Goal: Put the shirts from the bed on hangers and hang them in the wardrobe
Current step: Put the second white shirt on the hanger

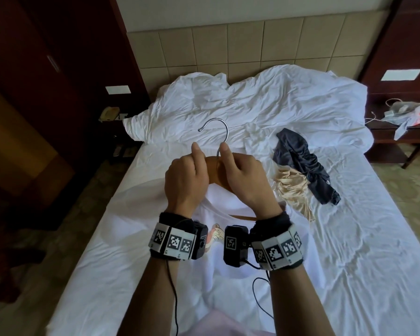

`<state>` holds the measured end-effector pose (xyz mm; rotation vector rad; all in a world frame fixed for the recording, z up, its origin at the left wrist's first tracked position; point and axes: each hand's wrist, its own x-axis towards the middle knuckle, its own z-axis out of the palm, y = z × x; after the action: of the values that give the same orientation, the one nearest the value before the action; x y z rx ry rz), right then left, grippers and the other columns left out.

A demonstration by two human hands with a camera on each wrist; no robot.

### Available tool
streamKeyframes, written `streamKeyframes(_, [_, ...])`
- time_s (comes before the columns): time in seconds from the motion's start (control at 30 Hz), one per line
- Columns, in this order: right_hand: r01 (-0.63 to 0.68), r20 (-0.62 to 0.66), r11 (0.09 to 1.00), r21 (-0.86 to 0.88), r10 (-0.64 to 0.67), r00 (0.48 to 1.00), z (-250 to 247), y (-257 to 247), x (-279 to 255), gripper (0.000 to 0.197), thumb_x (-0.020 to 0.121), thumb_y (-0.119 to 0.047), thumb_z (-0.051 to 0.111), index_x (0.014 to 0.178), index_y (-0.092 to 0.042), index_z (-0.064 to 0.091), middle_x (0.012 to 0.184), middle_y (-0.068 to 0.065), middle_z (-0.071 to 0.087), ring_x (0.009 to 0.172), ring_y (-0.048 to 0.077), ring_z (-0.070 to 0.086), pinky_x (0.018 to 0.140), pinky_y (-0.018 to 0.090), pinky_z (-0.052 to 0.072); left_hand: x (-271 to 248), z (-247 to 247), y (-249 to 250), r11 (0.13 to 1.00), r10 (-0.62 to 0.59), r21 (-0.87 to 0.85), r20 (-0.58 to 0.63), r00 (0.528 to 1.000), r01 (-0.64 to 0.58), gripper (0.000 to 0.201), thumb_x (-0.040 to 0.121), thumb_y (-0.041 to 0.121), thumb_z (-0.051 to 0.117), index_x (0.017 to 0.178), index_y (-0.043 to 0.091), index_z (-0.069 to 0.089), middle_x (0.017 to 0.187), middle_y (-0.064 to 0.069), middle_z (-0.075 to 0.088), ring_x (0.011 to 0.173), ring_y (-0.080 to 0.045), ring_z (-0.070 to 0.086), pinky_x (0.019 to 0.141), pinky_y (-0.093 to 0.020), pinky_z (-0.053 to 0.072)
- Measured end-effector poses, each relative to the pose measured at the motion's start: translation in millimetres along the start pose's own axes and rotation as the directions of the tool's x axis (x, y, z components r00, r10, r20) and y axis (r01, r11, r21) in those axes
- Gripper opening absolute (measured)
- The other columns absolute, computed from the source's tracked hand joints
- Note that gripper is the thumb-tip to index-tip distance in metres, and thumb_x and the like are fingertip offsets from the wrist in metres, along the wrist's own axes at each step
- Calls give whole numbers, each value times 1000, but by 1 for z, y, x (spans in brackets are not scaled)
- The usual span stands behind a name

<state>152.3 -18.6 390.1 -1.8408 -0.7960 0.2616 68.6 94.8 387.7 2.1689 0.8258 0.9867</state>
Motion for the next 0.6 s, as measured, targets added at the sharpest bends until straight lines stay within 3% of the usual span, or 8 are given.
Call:
streamKeyframes(0.07, [-26, 29, 999, 34, 25, 999, 1, 0, -2, 79, 104, -72, 32, 58, -10, 50, 55, 2, 60, 59, 22, 59, 68, 46, 52, -1, 2, 1, 1000, 2, 26, 18, 1000, -3, 73, 105, 47, 24, 67, 1, 67, 65, -11, 70, 69, -33, 69, 68, -49, 55])
streamKeyframes(0.13, [-34, 14, 996, 88, 32, 999, 3, -1, -3, 83, 102, -74, 32, 61, -5, 52, 58, 9, 61, 61, 28, 61, 72, 51, 55, -2, 2, 3, 999, -2, 40, 21, 1000, 2, 74, 105, 48, 22, 67, 3, 67, 68, -11, 72, 73, -33, 70, 71, -48, 56])
streamKeyframes(0.27, [-21, -166, 997, 74, 34, 986, 6, -7, -4, 77, 101, -76, 36, 55, -15, 36, 48, -4, 40, 50, 15, 39, 58, 37, 38, -6, -1, 11, 999, 46, 6, 82, 996, -47, 68, 105, 54, 18, 55, 19, 47, 60, -4, 64, 68, -30, 65, 70, -47, 54])
streamKeyframes(0.37, [-5, -303, 998, 68, 25, 953, 0, -2, -2, 85, 99, -78, 41, 55, -6, 40, 47, 5, 40, 47, 15, 37, 53, 36, 35, -5, -7, 10, 994, 107, -36, 139, 984, -103, 77, 101, 63, 6, 77, 20, 65, 73, 3, 69, 77, -19, 67, 77, -41, 52])
streamKeyframes(0.43, [21, -381, 995, 102, 20, 924, -10, 3, 0, 84, 99, -75, 45, 50, -7, 39, 44, 7, 41, 45, 16, 36, 51, 37, 32, 0, -12, 4, 994, 109, 12, 149, 983, -112, 84, 98, 65, -1, 92, 23, 72, 81, 6, 73, 83, -15, 69, 80, -36, 49])
streamKeyframes(0.53, [51, -463, 986, 159, 29, 886, -25, 6, 1, 75, 102, -67, 51, 50, -17, 28, 46, 1, 29, 47, 14, 25, 53, 33, 21, 9, -21, -16, 968, 132, 192, 170, 977, -164, 91, 98, 65, -1, 82, 22, 77, 79, 1, 76, 79, -21, 70, 79, -37, 49])
streamKeyframes(0.6, [22, -507, 988, 152, 59, 860, -31, 10, 3, 74, 102, -65, 52, 50, -19, 26, 47, -1, 26, 48, 14, 22, 54, 33, 20, 11, -23, -34, 930, 155, 303, 190, 969, -208, 98, 100, 68, -2, 73, 14, 76, 70, -4, 74, 71, -27, 69, 72, -40, 51])
